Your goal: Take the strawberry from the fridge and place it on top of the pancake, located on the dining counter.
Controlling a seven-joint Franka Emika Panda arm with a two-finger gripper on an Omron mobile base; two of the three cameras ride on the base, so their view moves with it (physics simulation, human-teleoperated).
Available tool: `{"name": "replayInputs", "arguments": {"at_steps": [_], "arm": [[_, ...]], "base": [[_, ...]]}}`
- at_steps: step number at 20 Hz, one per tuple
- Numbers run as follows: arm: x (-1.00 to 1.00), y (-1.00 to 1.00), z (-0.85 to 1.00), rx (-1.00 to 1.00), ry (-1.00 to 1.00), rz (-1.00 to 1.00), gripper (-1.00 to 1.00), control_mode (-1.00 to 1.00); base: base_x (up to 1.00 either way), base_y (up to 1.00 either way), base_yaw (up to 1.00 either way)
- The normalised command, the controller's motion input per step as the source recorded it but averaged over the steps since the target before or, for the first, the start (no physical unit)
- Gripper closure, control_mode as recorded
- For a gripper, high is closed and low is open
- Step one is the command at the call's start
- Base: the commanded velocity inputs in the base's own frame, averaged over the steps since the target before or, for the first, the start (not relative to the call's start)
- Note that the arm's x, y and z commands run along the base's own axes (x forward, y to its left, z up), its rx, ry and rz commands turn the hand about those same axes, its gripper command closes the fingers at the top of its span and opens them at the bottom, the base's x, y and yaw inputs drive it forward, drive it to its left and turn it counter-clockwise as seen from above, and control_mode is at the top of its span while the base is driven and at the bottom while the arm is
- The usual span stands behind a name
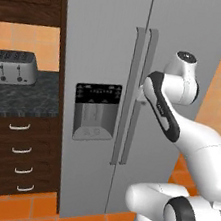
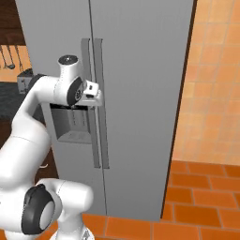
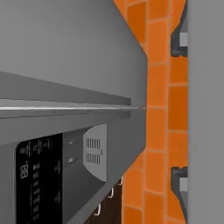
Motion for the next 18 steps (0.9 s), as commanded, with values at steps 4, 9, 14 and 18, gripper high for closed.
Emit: {"name": "replayInputs", "arguments": {"at_steps": [4, 9, 14, 18], "arm": [[0.84, -0.01, -0.16, 0.01, -0.21, 0.10, -1.00, -1.00], [0.43, -0.41, -0.09, 0.08, -0.09, 0.02, -1.00, -1.00], [0.33, -0.13, -0.05, 0.06, 0.01, -0.05, -1.00, -1.00], [0.69, 0.00, -0.17, 0.00, 0.04, -0.08, -1.00, -1.00]], "base": [[0.00, 0.00, 0.00], [0.00, 0.00, 0.00], [0.00, 0.00, 0.00], [0.00, 0.00, 0.00]]}}
